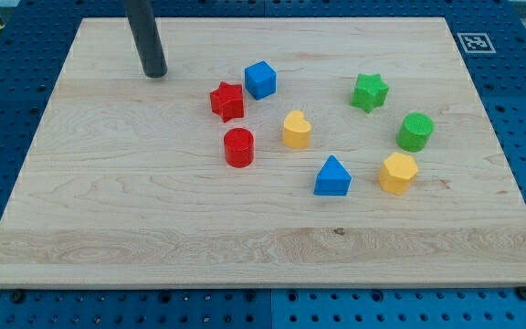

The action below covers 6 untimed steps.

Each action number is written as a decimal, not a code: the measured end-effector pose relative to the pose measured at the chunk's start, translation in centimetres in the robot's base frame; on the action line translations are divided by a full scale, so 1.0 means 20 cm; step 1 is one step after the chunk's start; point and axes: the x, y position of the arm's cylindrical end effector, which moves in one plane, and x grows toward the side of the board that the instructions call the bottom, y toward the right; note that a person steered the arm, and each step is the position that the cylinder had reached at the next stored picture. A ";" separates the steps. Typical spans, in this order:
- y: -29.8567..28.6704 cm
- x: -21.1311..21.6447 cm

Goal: Move your arm towards the blue cube

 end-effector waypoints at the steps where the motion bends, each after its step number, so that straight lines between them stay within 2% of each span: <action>1: 0.06 0.02; 4: 0.54 0.06; 6: 0.64 0.17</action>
